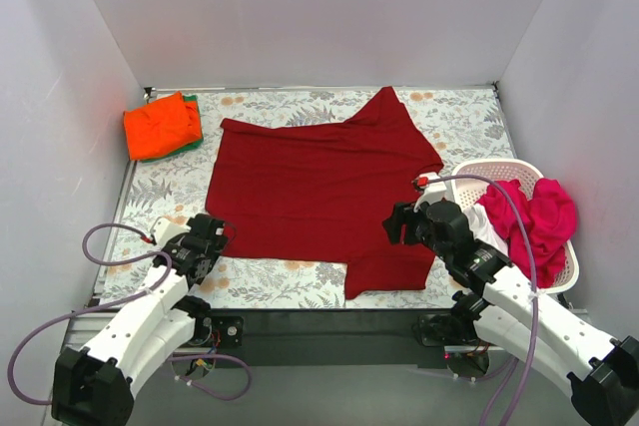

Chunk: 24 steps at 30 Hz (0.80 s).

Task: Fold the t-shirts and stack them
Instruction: Fold the tshirt

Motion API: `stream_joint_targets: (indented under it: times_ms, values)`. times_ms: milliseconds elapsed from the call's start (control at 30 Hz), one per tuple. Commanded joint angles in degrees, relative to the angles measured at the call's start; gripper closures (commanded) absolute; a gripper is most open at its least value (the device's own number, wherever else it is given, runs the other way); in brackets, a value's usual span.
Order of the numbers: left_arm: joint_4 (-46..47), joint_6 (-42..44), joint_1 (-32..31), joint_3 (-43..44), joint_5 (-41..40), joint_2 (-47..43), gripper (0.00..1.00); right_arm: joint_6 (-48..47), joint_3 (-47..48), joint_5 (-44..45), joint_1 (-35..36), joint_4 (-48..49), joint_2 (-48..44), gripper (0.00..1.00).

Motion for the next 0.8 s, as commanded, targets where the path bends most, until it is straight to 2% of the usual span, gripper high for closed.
stream_joint_targets:
  times_ms: [0,267,400,567,767]
  values:
    - [-9.4,-16.9,-0.2,2.6,-5.9,-3.9,0.31,0.3,0.0,0.5,0.4,-0.7,0.6,0.41]
    - [-7.0,-16.4,-0.2,5.1,-11.0,6.5,0.35,0.2,0.0,0.9,0.4,-0.7,0.4,0.41]
    - [-5.6,-15.4,0.0,5.5,-12.3,6.9,0.35,0.3,0.0,1.7,0.4,-0.7,0.6,0.41]
    - [1.3,-11.4,1.9,2.4,-10.0,7.3,0.36,0.3,0.0,2.1,0.4,-0.8,1.1,0.41]
    - [4.3,-10.5,3.2,1.3,-7.3,10.7,0.37,0.4,0.0,2.4,0.4,-0.8,1.2,0.41]
